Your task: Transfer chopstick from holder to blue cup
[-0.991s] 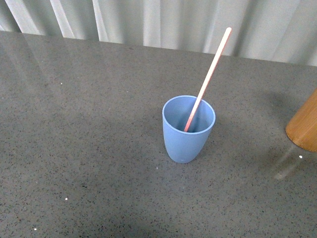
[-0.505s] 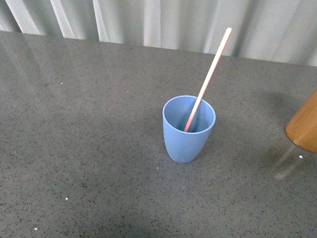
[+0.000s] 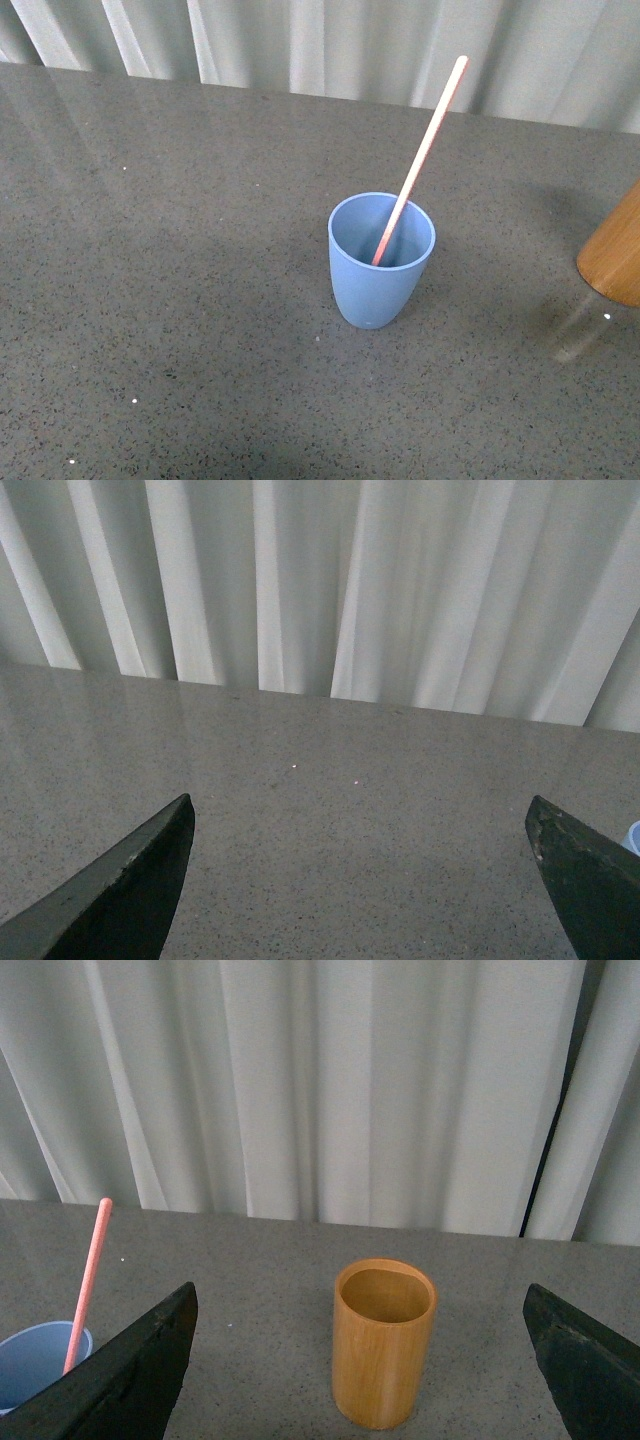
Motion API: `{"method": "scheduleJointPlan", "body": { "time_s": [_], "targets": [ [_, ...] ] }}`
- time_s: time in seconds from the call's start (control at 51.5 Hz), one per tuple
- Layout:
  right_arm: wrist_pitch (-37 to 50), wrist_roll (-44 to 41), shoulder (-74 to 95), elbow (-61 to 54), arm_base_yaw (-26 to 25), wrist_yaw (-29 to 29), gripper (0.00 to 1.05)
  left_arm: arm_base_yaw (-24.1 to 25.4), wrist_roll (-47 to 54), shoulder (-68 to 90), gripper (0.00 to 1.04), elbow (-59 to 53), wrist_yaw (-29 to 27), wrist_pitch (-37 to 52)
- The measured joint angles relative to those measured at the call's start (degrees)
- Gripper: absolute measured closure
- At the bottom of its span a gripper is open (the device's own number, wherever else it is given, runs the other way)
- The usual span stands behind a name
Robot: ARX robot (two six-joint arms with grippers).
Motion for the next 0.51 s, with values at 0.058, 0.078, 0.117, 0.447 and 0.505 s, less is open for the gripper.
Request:
{"method": "scheduleJointPlan", "body": {
  "time_s": [0.058,0.078,0.117,0.447,0.505],
  "targets": [
    [0.00,0.00,0.00,0.00,0.00,0.02,0.10,0.00,0.00,0.00,0.07,0.00,0.00,0.00],
    [0.00,0.00,0.00,0.00,0.00,0.00,0.10,0.00,0.00,0.00,0.07,0.00,0.00,0.00],
    [0.00,0.00,0.00,0.00,0.00,0.00,0.10,0.00,0.00,0.00,0.07,0.00,0.00,0.00],
    [0.00,0.00,0.00,0.00,0.00,0.00,0.10,0.00,0.00,0.00,0.07,0.00,0.00,0.00],
    [0.00,0.00,0.00,0.00,0.00,0.00,0.10,0.00,0.00,0.00,0.07,0.00,0.00,0.00]
  ]
}}
